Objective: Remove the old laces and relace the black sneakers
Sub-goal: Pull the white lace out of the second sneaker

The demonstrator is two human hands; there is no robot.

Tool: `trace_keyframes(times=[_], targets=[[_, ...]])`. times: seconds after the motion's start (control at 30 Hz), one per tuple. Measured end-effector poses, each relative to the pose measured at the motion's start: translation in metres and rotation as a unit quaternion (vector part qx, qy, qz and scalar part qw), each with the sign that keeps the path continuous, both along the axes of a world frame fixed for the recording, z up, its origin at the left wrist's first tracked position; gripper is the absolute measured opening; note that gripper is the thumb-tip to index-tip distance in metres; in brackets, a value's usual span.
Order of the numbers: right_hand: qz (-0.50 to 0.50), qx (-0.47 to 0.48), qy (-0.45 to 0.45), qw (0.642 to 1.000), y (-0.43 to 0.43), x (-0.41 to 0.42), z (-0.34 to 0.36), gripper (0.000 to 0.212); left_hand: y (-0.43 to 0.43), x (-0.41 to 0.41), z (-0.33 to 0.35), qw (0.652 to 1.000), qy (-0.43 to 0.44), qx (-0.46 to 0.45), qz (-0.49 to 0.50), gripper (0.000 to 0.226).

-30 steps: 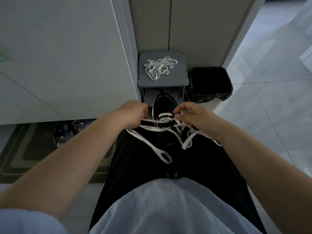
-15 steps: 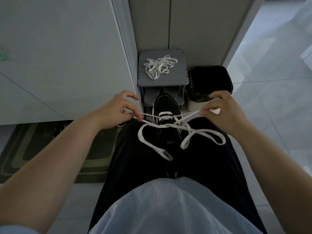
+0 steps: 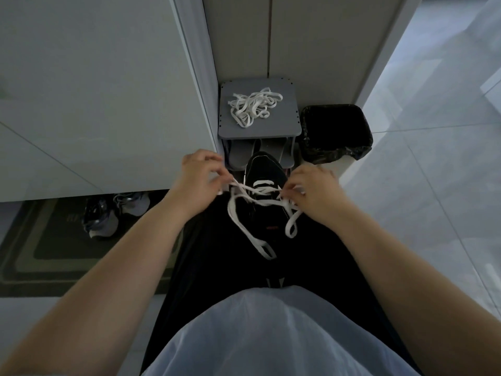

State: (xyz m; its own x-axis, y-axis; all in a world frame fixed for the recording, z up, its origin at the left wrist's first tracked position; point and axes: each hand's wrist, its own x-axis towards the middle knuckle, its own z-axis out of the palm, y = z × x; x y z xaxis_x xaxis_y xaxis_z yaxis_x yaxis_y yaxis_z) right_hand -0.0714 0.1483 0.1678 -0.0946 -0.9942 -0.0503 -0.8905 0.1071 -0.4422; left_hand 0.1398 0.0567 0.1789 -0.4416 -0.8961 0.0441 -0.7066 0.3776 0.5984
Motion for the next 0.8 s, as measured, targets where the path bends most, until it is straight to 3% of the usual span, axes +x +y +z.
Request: trace_keyframes(times=[0.1,0.2,0.27,0.33,0.43,0.6,0.7,0.8], targets=[[-0.159,-0.109,-0.201,0.961,0.008,-0.02,0.025,0.009,-0.011,0.021,0.008,0.978,0.125,-0.013,0.168,0.011],[-0.227,-0.175,-0.294,0.912,0.021,-0.036,0.04,0.009,-0.016,0.037,0.005,0.959,0.134,-0.017,0.25,0.013],[-0.192,-0.173,-0.273,0.927,0.024,-0.032,0.041,0.008,-0.01,0.031,0.001,0.974,0.089,-0.054,0.203,0.017],[-0.119,-0.186,-0.205,0.953,0.022,-0.023,0.035,0.011,0.0,0.013,0.0,0.99,0.048,-0.113,0.063,0.026],[0.014,-0.166,-0.11,0.98,0.012,-0.006,0.021,0.018,0.012,-0.011,-0.012,0.977,-0.078,-0.141,-0.143,0.02],[0.068,-0.013,0.054,0.996,0.0,0.009,0.003,0.02,0.019,-0.023,-0.018,0.974,-0.17,-0.055,-0.135,0.021],[0.045,0.036,0.053,0.997,0.0,0.005,0.001,0.019,0.015,-0.021,-0.015,0.968,-0.201,-0.025,-0.145,0.022],[0.021,0.008,0.016,1.0,0.002,0.0,-0.001,0.015,0.015,-0.018,-0.018,0.97,-0.197,0.012,-0.145,0.017]])
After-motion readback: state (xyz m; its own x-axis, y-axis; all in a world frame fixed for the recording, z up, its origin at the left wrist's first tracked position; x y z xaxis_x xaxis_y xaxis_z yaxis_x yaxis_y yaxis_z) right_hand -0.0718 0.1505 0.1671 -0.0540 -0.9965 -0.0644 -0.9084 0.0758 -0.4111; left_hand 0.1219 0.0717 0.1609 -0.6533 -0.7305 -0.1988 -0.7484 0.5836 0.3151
